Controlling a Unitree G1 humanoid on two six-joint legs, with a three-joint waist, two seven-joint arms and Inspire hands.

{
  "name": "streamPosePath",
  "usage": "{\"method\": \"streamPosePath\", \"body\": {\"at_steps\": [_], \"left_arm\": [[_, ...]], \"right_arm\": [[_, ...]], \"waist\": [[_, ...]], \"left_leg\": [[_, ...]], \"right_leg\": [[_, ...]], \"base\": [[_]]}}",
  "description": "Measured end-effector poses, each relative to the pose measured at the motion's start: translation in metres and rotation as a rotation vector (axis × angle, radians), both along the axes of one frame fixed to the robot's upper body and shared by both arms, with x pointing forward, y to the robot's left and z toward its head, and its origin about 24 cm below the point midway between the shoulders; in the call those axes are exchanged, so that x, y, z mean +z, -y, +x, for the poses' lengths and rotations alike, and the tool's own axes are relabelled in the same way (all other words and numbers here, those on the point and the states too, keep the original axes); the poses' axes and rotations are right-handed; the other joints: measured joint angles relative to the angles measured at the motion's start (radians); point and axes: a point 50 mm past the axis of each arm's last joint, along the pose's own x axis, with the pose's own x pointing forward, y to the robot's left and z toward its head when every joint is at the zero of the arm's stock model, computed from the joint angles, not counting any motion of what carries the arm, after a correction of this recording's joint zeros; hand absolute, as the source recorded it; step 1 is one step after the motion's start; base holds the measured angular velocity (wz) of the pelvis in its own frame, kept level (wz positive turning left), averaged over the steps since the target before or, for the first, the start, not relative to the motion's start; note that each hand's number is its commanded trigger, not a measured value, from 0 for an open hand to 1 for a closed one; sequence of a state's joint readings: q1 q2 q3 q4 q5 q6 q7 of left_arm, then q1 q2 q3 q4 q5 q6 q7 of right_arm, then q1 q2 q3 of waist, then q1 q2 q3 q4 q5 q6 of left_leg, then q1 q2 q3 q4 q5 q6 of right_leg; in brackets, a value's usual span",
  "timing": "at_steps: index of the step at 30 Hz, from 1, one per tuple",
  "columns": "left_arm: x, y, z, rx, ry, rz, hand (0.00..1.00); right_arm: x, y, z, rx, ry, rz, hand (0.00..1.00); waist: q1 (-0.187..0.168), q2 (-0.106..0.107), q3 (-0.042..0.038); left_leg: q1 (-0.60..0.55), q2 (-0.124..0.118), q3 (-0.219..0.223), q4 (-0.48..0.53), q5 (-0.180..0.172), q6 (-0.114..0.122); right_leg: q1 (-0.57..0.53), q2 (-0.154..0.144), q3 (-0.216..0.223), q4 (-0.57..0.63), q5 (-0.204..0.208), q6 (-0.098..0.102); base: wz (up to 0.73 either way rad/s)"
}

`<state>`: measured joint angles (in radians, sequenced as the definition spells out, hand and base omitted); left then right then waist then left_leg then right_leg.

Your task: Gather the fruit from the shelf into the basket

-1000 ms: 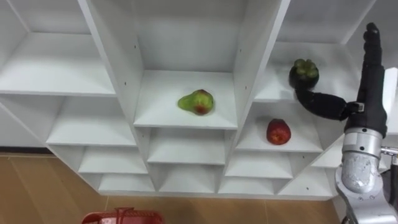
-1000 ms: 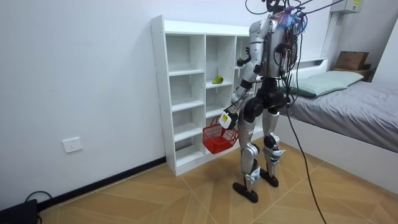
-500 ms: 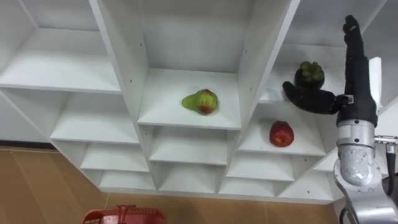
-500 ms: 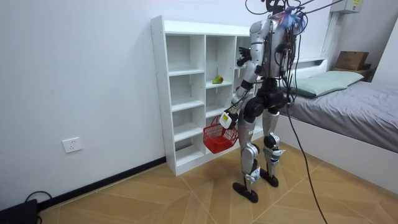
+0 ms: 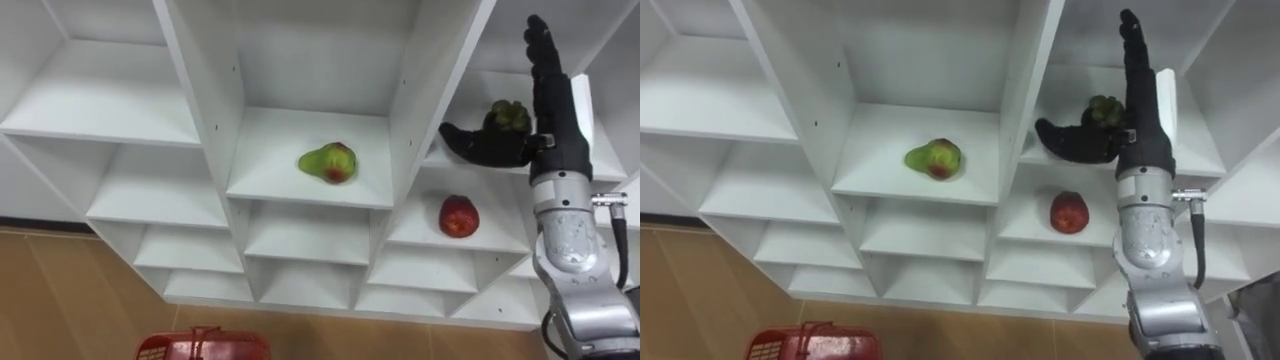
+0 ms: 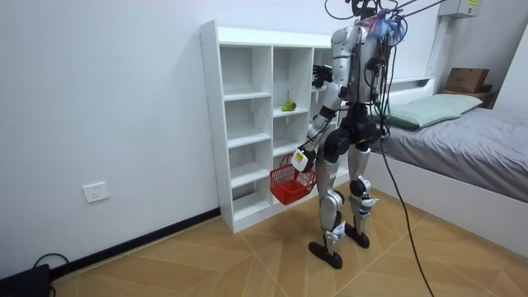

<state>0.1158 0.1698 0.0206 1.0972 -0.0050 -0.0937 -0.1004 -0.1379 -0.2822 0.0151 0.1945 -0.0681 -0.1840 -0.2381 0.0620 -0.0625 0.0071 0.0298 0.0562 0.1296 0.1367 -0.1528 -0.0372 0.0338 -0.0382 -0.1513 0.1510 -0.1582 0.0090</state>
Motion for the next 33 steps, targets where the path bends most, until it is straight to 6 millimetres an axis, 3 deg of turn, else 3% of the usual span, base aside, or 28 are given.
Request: {"method": "streamPosePath", "body": {"at_steps": [7,16,33], "left_arm": [[0.0,-0.002,-0.001,0.003,-0.003,0.006,1.0],[0.001,-0.002,-0.001,-0.001,-0.007,0.008,1.0],[0.0,-0.002,-0.002,0.008,-0.014,0.008,1.0]], "right_arm": [[-0.001,0.004,0.001,0.003,-0.021,-0.011,0.0],[-0.001,0.023,0.01,-0.057,-0.058,0.015,0.0],[-0.018,0.038,0.007,-0.104,-0.141,0.07,0.0]], "waist": [[-0.002,-0.001,-0.0008],[-0.001,-0.001,-0.0008],[-0.004,0.002,-0.001]], "left_leg": [[0.001,0.0,-0.001,0.001,0.0,0.0],[0.0,0.0,-0.001,0.009,0.0,0.0],[-0.001,0.0,-0.002,0.01,0.0,0.0]], "right_leg": [[0.001,-0.001,-0.002,0.002,0.0,0.0],[0.002,-0.002,-0.003,0.004,0.002,-0.002],[0.003,-0.002,-0.005,0.004,0.001,-0.002]], "base": [[0.0],[0.0],[0.0]]}}
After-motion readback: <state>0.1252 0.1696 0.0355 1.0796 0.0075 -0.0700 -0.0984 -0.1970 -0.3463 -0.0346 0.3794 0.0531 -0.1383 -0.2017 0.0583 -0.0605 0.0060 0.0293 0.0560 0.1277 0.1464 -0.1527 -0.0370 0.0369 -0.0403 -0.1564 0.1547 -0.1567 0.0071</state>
